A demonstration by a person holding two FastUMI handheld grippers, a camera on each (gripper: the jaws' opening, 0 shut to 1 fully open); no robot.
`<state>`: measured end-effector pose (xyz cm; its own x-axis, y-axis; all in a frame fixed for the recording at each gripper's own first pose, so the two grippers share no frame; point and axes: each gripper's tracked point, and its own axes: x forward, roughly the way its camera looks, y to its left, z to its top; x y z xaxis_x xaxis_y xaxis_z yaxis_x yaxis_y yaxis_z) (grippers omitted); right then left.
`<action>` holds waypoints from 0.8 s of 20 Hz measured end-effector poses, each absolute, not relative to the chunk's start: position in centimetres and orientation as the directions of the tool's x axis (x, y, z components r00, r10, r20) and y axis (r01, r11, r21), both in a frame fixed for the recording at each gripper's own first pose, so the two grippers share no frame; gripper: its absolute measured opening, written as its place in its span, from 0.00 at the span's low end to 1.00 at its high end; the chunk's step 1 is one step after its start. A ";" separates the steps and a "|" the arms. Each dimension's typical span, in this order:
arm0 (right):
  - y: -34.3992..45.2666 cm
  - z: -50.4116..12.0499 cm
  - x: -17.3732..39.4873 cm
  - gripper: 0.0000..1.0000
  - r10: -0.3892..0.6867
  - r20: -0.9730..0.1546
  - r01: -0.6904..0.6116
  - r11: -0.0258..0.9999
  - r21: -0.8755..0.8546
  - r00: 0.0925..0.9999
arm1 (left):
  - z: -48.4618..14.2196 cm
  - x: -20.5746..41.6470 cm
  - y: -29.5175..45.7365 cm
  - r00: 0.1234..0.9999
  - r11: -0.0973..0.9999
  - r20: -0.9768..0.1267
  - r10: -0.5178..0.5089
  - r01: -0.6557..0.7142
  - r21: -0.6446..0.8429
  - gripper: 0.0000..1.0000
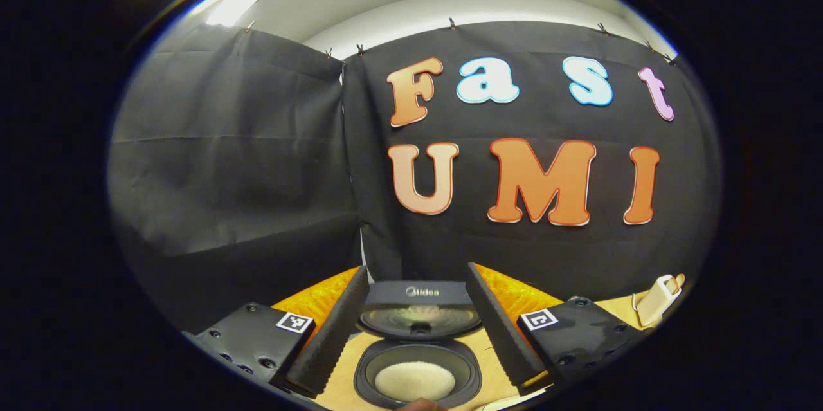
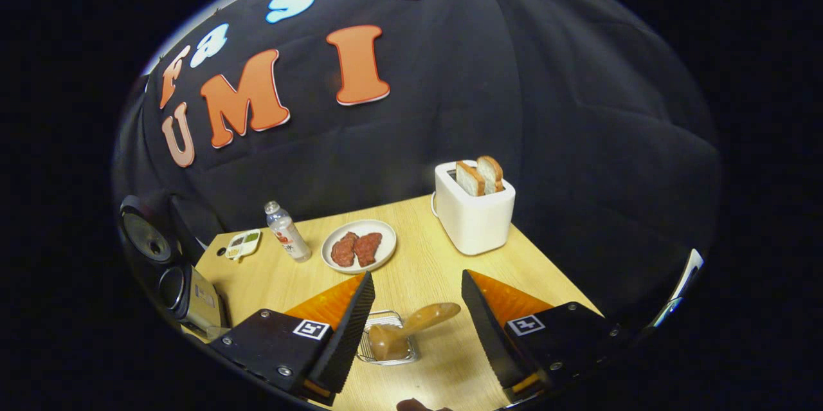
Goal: Close the left gripper, press the button to open the rice cooker; take a wooden spoon from the chopstick holder with the right hand, scoop a spoonful of rice and pour it into the rice cooker, then put the wooden spoon back into the chopstick holder.
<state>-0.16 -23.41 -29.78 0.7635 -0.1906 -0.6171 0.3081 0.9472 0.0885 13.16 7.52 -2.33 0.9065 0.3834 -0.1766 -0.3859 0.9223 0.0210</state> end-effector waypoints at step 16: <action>-15.2 -23.3 2.1 0.85 -0.071 -0.545 0.134 0.988 0.076 0.836 | -14.5 20.3 10.4 0.712 0.905 -0.585 0.387 -0.414 0.094 0.98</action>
